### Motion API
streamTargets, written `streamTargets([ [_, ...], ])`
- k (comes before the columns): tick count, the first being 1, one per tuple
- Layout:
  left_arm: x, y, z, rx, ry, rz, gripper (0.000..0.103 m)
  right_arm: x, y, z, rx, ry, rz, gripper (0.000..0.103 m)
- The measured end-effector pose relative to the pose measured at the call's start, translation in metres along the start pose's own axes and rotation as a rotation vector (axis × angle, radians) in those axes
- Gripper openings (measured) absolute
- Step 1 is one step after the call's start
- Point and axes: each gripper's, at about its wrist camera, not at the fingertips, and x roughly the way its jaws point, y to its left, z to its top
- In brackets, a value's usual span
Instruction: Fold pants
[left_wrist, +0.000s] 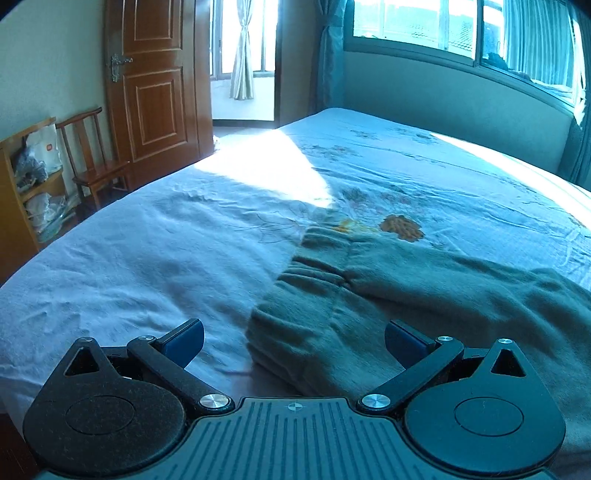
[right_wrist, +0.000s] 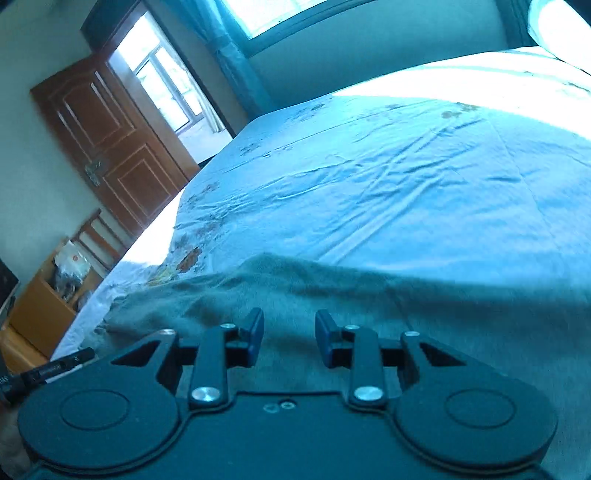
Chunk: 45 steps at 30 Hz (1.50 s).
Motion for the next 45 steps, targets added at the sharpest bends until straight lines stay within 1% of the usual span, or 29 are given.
streamTargets([
  [3,0.017,0.014,0.008,-0.025,0.037,-0.026,0.103,0.039,0.014,0.023,-0.127,0.049,0.001,0.023],
  [8,0.028,0.022,0.001,-0.017,0.051,-0.047,0.102,0.094,0.028,0.042,-0.248,0.140,0.005,0.023],
  [9,0.030,0.024,0.000,-0.027,0.050,-0.060,0.102,0.108,0.028,0.045,-0.258,0.168,-0.007,0.022],
  [11,0.034,0.028,-0.004,-0.057,0.055,-0.083,0.102,0.120,0.023,0.044,-0.250,0.199,0.001,0.024],
  [13,0.039,0.032,-0.007,-0.087,0.059,-0.123,0.102,0.122,0.017,0.045,-0.206,0.212,0.056,0.024],
  [14,0.042,0.032,-0.009,-0.102,0.071,-0.150,0.102,0.124,0.016,0.044,-0.194,0.237,0.074,0.019],
  [15,0.045,0.032,-0.012,-0.113,0.082,-0.175,0.102,0.126,0.017,0.044,-0.195,0.262,0.086,0.007],
  [16,0.047,0.031,-0.015,-0.115,0.085,-0.191,0.102,0.125,0.018,0.042,-0.204,0.266,0.086,0.000],
  [17,0.047,0.028,-0.017,-0.098,0.082,-0.208,0.082,0.124,0.024,0.043,-0.228,0.252,0.071,0.000],
  [18,0.047,0.026,-0.017,-0.089,0.085,-0.250,0.067,0.119,0.028,0.046,-0.243,0.221,0.049,0.000],
  [19,0.043,0.023,-0.015,-0.091,0.073,-0.228,0.064,0.113,0.030,0.049,-0.247,0.177,0.034,0.000],
  [20,0.038,0.019,-0.013,-0.071,0.047,-0.204,0.058,0.108,0.032,0.053,-0.248,0.140,0.026,0.000],
  [21,0.034,0.014,-0.010,-0.038,0.026,-0.186,0.057,0.107,0.034,0.056,-0.260,0.111,0.005,0.000],
  [22,0.034,0.010,-0.010,-0.001,0.023,-0.169,0.057,0.108,0.035,0.055,-0.278,0.107,-0.013,0.000],
  [23,0.039,0.008,-0.013,0.013,0.039,-0.158,0.058,0.121,0.031,0.050,-0.269,0.148,-0.036,0.000],
  [24,0.043,0.009,-0.015,0.003,0.053,-0.159,0.059,0.137,0.024,0.040,-0.255,0.230,-0.050,0.000],
  [25,0.044,0.012,-0.016,-0.014,0.058,-0.168,0.061,0.140,0.021,0.035,-0.254,0.234,-0.046,0.000],
  [27,0.041,0.020,-0.013,-0.047,0.070,-0.181,0.069,0.128,0.017,0.037,-0.198,0.186,-0.042,0.000],
  [28,0.036,0.026,-0.010,-0.058,0.063,-0.161,0.079,0.114,0.015,0.041,-0.172,0.138,-0.047,0.006],
  [29,0.027,0.028,-0.007,-0.048,0.039,-0.130,0.083,0.094,0.013,0.044,-0.153,0.063,-0.046,0.006],
  [30,0.017,0.027,-0.005,-0.032,0.008,-0.114,0.083,0.074,0.009,0.047,-0.124,0.008,-0.031,0.006],
  [31,0.007,0.023,-0.003,-0.018,-0.019,-0.107,0.083,0.061,0.006,0.047,-0.100,-0.013,-0.024,0.007],
  [33,-0.004,0.009,0.000,0.008,-0.037,-0.139,0.084,0.029,0.005,0.039,-0.074,-0.070,-0.073,0.009],
  [35,-0.009,-0.019,0.000,0.060,-0.055,-0.170,0.085,0.018,0.010,0.021,-0.081,-0.071,-0.063,0.011],
  [37,-0.007,-0.048,-0.006,0.112,-0.049,-0.189,0.087,0.024,0.011,0.002,-0.054,-0.021,-0.035,0.010],
  [39,-0.001,-0.069,-0.015,0.134,-0.022,-0.213,0.087,0.034,0.003,-0.016,-0.021,0.044,-0.071,0.009],
  [40,0.003,-0.074,-0.021,0.144,-0.007,-0.210,0.088,0.033,-0.004,-0.023,-0.014,0.055,-0.082,0.005],
  [42,0.008,-0.077,-0.035,0.182,0.015,-0.199,0.088,0.012,-0.029,-0.036,0.009,0.022,-0.112,0.004],
  [45,0.001,-0.072,-0.046,0.226,-0.018,-0.211,0.088,-0.031,-0.081,-0.043,0.083,-0.036,-0.206,0.002],
])
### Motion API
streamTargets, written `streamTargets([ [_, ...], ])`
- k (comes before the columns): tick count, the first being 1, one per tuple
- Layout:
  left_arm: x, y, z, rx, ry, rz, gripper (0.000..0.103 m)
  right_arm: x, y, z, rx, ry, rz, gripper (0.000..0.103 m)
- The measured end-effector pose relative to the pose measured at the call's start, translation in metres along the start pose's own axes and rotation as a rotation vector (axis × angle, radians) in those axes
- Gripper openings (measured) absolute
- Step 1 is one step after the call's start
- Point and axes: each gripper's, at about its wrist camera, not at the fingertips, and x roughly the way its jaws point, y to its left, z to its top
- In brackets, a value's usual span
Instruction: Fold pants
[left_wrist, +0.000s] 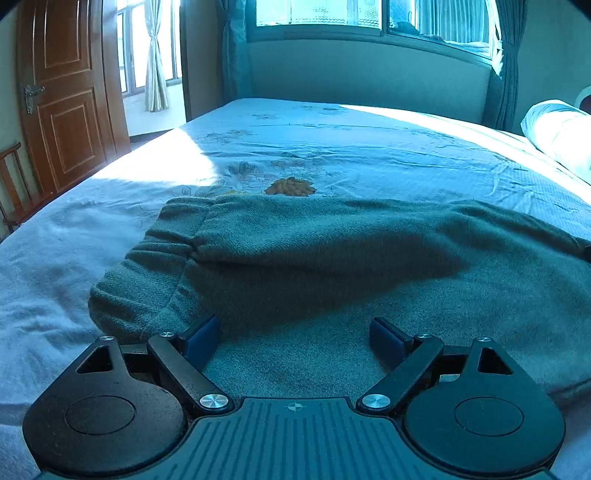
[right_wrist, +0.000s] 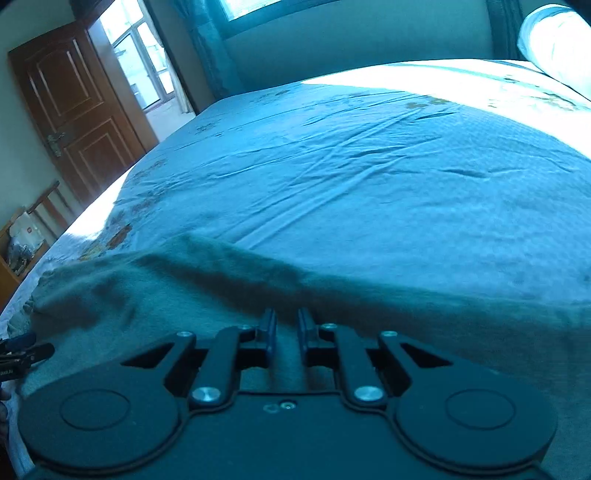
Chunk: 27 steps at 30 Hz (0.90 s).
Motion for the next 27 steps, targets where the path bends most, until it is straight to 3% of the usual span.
streamTargets([
  [6,-0.001,-0.005,0.004,0.014,0.014,0.013,0.088,-0.062,-0.132,-0.006,0.169,-0.084,-0.225,0.000],
  [9,-0.004,-0.014,0.009,0.012,0.025,0.054,0.089,-0.097,-0.171,-0.013,0.220,-0.126,-0.319,0.000],
  [11,-0.011,-0.023,0.010,0.002,0.010,0.059,0.089,-0.122,-0.181,-0.018,0.271,-0.164,-0.362,0.008],
  [12,-0.014,-0.028,0.011,-0.002,0.002,0.050,0.089,-0.133,-0.178,-0.023,0.242,-0.188,-0.369,0.018],
  [13,-0.017,-0.035,0.011,-0.002,-0.010,0.046,0.089,-0.140,-0.172,-0.028,0.203,-0.205,-0.358,0.021],
  [16,-0.014,-0.063,0.010,0.018,0.001,0.019,0.098,-0.149,-0.158,-0.049,0.117,-0.209,-0.315,0.022],
  [19,-0.010,-0.097,0.007,0.047,0.034,-0.004,0.099,-0.137,-0.170,-0.067,0.054,-0.120,-0.400,0.022],
  [22,-0.021,-0.123,0.008,0.072,0.023,-0.050,0.099,-0.168,-0.204,-0.077,0.217,-0.196,-0.467,0.022],
  [27,-0.032,-0.161,0.006,0.128,-0.001,-0.108,0.099,-0.230,-0.235,-0.108,0.463,-0.340,-0.398,0.024],
])
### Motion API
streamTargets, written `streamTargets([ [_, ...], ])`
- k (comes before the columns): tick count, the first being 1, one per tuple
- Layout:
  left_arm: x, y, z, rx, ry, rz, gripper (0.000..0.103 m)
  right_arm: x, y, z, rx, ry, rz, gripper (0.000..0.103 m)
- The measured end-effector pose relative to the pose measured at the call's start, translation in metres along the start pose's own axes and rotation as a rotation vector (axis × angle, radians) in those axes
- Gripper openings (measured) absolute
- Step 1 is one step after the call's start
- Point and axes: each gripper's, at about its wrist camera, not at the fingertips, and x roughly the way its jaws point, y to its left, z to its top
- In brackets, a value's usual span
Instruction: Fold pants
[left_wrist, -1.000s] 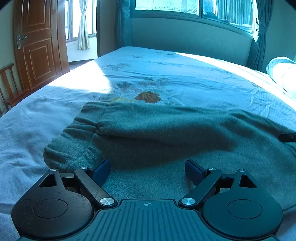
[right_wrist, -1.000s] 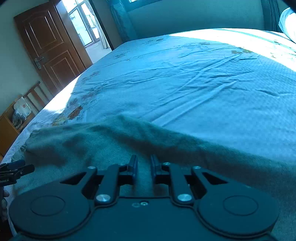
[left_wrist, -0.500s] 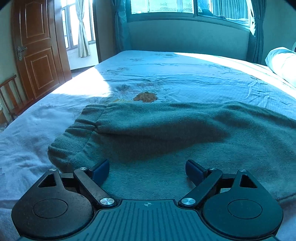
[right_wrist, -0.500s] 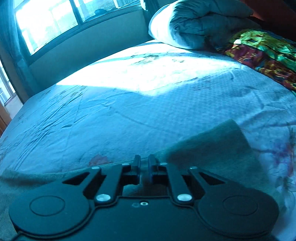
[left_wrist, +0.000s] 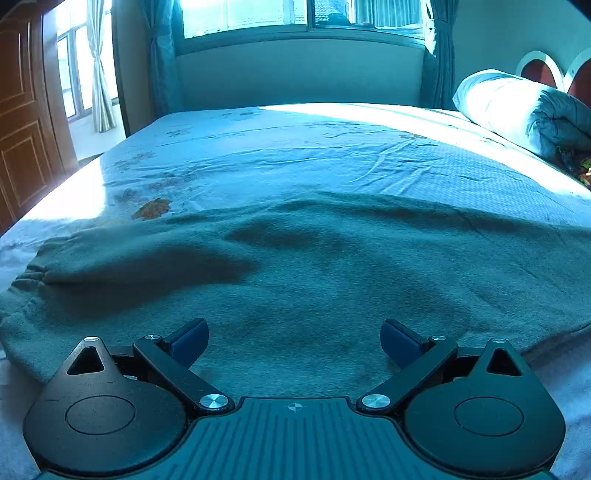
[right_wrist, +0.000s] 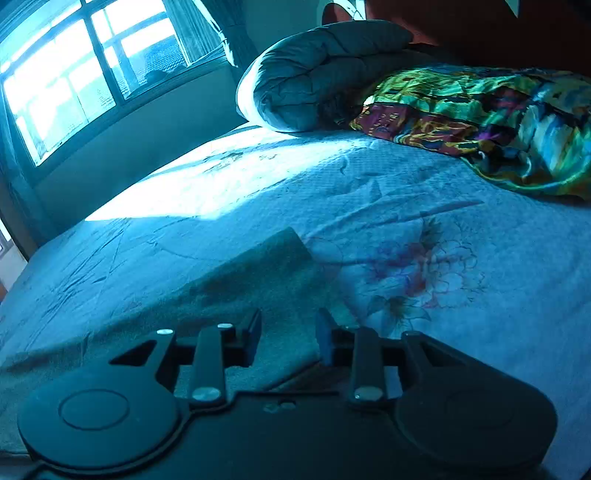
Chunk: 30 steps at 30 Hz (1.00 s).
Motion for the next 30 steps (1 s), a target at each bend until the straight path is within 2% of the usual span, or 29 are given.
streamTargets([
  [1,0.002,-0.009,0.000,0.018,0.004,-0.011,0.099,-0.005,-0.008,-0.001,0.041,-0.009,0.004,0.027],
  [4,0.007,-0.027,0.001,0.022,0.025,-0.044,0.099,-0.010,-0.037,-0.005,0.216,0.001,0.091,0.027],
  [5,0.007,-0.029,0.001,0.010,0.030,-0.055,0.099,-0.007,-0.044,-0.006,0.273,0.011,0.133,0.026],
  [6,0.008,-0.031,0.001,0.004,0.034,-0.057,0.099,-0.002,-0.049,-0.007,0.329,0.032,0.166,0.022],
  [8,0.009,-0.034,0.002,0.009,0.038,-0.048,0.100,0.006,-0.053,-0.010,0.401,0.068,0.203,0.021],
  [10,0.008,-0.034,0.002,0.009,0.041,-0.048,0.100,0.010,-0.052,-0.011,0.431,0.080,0.182,0.020],
  [12,0.008,-0.033,0.001,0.004,0.044,-0.048,0.101,0.012,-0.048,-0.013,0.442,0.082,0.199,0.021],
  [13,0.010,-0.033,0.001,0.003,0.045,-0.048,0.102,0.015,-0.046,-0.014,0.436,0.086,0.202,0.017],
  [15,0.011,-0.034,0.001,0.004,0.045,-0.043,0.102,0.021,-0.038,-0.011,0.393,0.106,0.180,0.000],
  [16,0.012,-0.035,0.002,0.007,0.045,-0.041,0.103,0.018,-0.031,-0.007,0.365,0.092,0.190,0.000],
  [18,0.012,-0.036,0.003,0.017,0.044,-0.038,0.103,0.000,-0.016,0.006,0.332,0.001,0.272,0.000],
  [21,0.015,-0.034,0.002,0.016,0.050,-0.046,0.103,-0.025,-0.002,0.028,0.358,-0.119,0.384,0.000],
  [23,0.016,-0.034,0.000,0.014,0.045,-0.049,0.103,-0.031,0.002,0.033,0.348,-0.153,0.414,0.000],
  [25,0.016,-0.035,-0.002,0.012,0.038,-0.044,0.103,-0.016,-0.005,0.025,0.317,-0.099,0.309,0.000],
  [27,0.016,-0.035,-0.003,0.008,0.035,-0.044,0.103,0.020,-0.038,0.004,0.440,0.063,0.189,0.000],
  [28,0.017,-0.034,-0.003,0.008,0.035,-0.047,0.103,0.028,-0.049,-0.005,0.475,0.106,0.169,0.000],
  [30,0.016,-0.033,-0.003,0.008,0.034,-0.054,0.103,0.024,-0.062,-0.022,0.512,0.080,0.211,0.000],
])
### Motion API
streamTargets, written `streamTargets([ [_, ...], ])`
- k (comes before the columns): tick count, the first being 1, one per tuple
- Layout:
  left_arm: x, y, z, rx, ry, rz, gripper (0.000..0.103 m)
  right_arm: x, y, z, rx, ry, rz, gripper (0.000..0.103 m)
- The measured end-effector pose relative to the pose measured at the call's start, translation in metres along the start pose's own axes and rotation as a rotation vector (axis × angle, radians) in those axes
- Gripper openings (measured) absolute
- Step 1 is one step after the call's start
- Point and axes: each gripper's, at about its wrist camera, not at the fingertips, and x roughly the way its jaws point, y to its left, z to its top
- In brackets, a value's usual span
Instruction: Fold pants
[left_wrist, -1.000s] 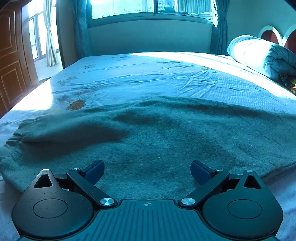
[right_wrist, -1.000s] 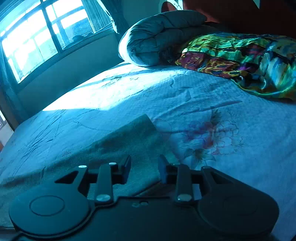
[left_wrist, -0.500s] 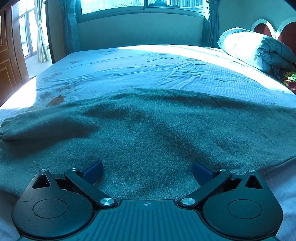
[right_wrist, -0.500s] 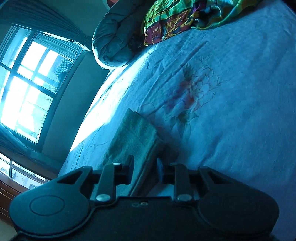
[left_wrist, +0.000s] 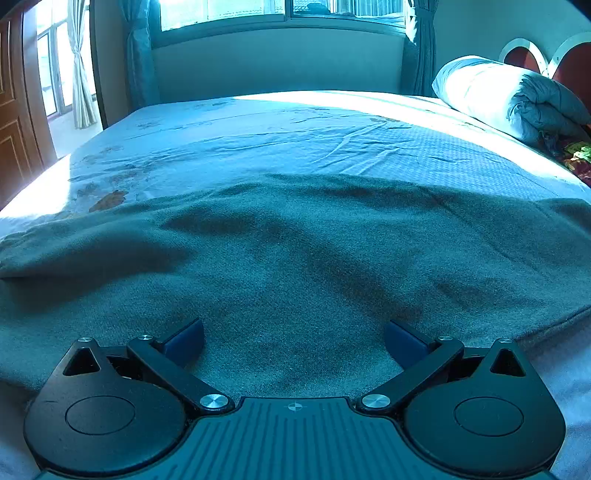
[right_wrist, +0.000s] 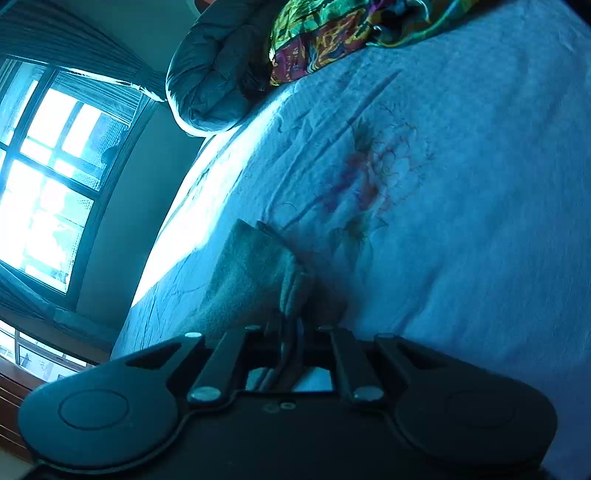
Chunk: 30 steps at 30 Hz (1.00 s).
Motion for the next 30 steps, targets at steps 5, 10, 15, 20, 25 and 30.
streamTargets([
  [5,0.000,0.001,0.000,0.005,0.002,-0.006,0.103,-0.013,0.013,-0.006,-0.014,-0.043,0.052,0.000],
  [10,0.000,0.001,0.000,0.000,-0.002,-0.003,0.103,-0.006,0.003,-0.004,0.032,0.003,-0.006,0.005],
  [15,0.000,0.001,-0.001,0.001,-0.004,-0.003,0.103,-0.017,0.007,-0.006,0.020,-0.030,-0.046,0.020],
  [20,0.000,0.002,-0.001,-0.001,-0.003,-0.007,0.103,-0.001,0.001,0.001,0.050,-0.025,-0.010,0.019],
  [25,0.000,0.002,-0.002,-0.002,-0.006,-0.008,0.103,-0.008,0.053,-0.002,-0.239,-0.074,-0.078,0.006],
  [30,0.001,0.003,-0.004,-0.006,-0.012,-0.011,0.103,-0.038,0.084,-0.019,-0.465,-0.219,-0.006,0.005],
])
